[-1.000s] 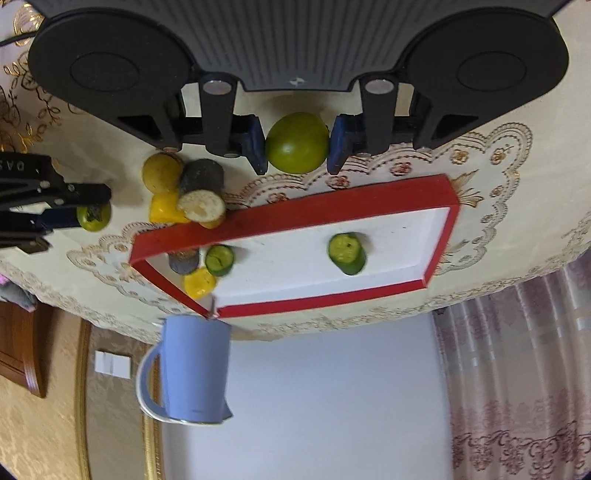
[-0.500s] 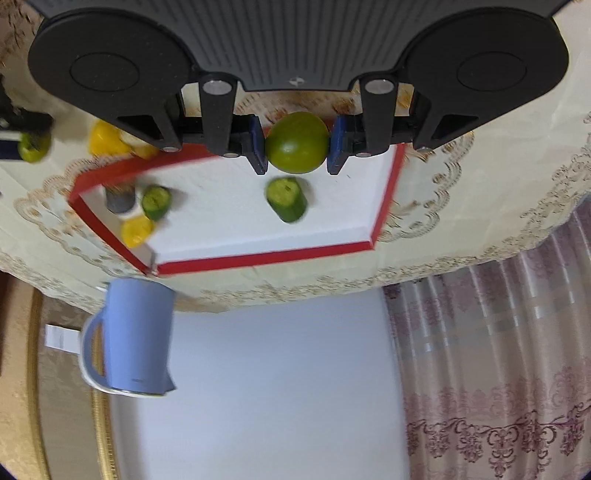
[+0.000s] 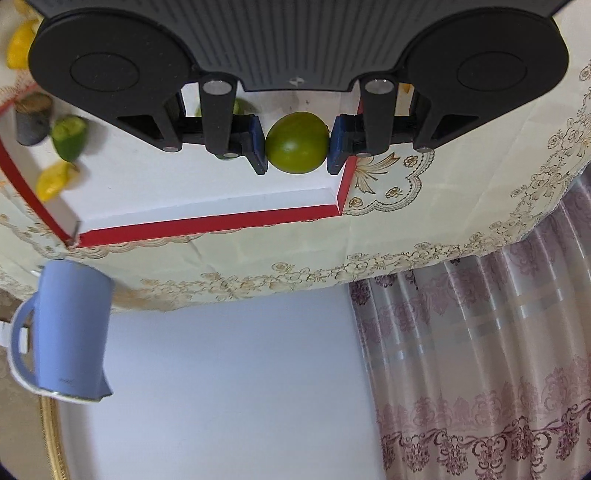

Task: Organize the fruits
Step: 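Carry the lime into the tray and open the left gripper, then carry the held green lime into the tray and open the right gripper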

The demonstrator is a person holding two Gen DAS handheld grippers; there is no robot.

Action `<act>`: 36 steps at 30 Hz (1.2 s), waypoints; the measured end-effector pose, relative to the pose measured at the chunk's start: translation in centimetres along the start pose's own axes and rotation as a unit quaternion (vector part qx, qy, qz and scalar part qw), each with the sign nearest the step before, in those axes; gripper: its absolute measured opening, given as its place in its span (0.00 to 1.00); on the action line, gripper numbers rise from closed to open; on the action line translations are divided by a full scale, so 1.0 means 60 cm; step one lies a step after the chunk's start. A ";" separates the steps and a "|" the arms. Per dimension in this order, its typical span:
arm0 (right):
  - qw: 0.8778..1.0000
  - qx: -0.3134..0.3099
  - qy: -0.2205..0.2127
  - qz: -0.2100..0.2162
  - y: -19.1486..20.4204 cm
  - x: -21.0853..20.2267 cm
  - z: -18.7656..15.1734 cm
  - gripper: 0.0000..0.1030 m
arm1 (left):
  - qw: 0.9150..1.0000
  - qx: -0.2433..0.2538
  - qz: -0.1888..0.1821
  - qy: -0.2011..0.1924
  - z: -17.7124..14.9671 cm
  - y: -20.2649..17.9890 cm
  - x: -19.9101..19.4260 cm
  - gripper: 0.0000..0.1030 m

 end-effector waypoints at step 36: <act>1.000 -0.011 -0.017 0.020 0.035 0.021 0.042 0.31 | 0.989 -0.131 0.067 -0.012 -0.131 0.014 -0.141 0.85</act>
Point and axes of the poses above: each gripper's, at about its wrist camera, not at the fingertips, and x roughly the way its jaws point, y to its left, z to its top, the point moved 2 cm from there along x, roughly the way its jaws point, and after that the axes turned 1 degree about y, right-handed, at the moved point
